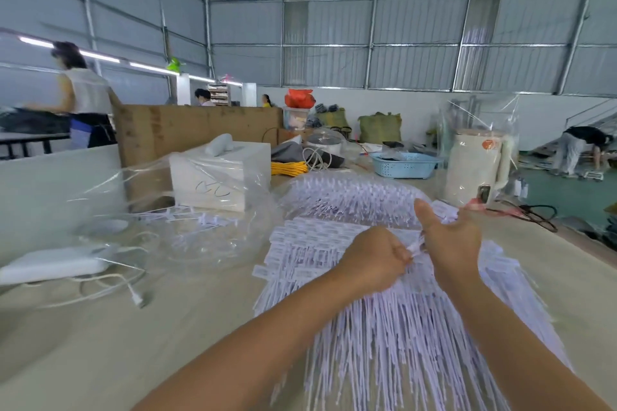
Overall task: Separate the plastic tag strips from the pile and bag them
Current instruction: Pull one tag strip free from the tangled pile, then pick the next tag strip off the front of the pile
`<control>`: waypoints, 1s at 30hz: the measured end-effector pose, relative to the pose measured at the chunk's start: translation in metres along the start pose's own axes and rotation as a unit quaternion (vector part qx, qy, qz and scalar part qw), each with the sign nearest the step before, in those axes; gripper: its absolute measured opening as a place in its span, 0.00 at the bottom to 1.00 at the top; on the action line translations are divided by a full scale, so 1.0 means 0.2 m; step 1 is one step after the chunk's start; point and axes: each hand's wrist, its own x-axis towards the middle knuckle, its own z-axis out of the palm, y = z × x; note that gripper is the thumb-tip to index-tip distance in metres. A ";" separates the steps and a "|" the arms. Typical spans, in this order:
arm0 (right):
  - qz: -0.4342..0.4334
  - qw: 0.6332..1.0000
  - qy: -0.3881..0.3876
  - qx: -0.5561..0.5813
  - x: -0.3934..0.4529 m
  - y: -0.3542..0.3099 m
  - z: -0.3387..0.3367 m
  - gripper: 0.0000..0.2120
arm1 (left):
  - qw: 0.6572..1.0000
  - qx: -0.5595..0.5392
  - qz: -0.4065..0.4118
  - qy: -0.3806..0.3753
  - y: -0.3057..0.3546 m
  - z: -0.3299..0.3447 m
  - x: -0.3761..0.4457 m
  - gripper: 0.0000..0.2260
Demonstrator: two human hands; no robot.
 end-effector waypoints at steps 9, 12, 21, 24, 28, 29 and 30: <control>0.012 0.984 -0.170 0.044 -0.32 -0.10 0.46 0.27 | 0.981 -0.001 0.006 0.192 -0.30 -0.33 -0.22 0.18; 0.009 0.967 -0.244 0.075 -0.45 -0.12 0.61 0.22 | 0.973 -0.024 -0.017 0.227 -0.38 -0.44 -0.30 0.16; -0.062 0.892 -0.442 -0.070 -0.63 -0.08 0.80 0.29 | 0.883 0.281 -0.139 0.350 -0.64 -1.22 -0.44 0.07; -0.152 0.877 -0.431 -0.150 -0.59 -0.02 0.79 0.17 | 0.834 0.417 -0.212 0.292 -0.74 -1.38 -0.26 0.10; -0.219 0.862 -0.403 -0.215 -0.47 0.04 0.72 0.11 | 0.807 0.521 -0.205 0.190 -0.87 -1.42 0.04 0.14; -0.230 0.858 -0.397 -0.231 -0.43 0.06 0.70 0.10 | 0.809 0.524 -0.200 0.177 -0.90 -1.41 0.11 0.14; -0.239 0.854 -0.391 -0.245 -0.40 0.07 0.68 0.10 | 0.814 0.517 -0.204 0.169 -0.94 -1.40 0.17 0.15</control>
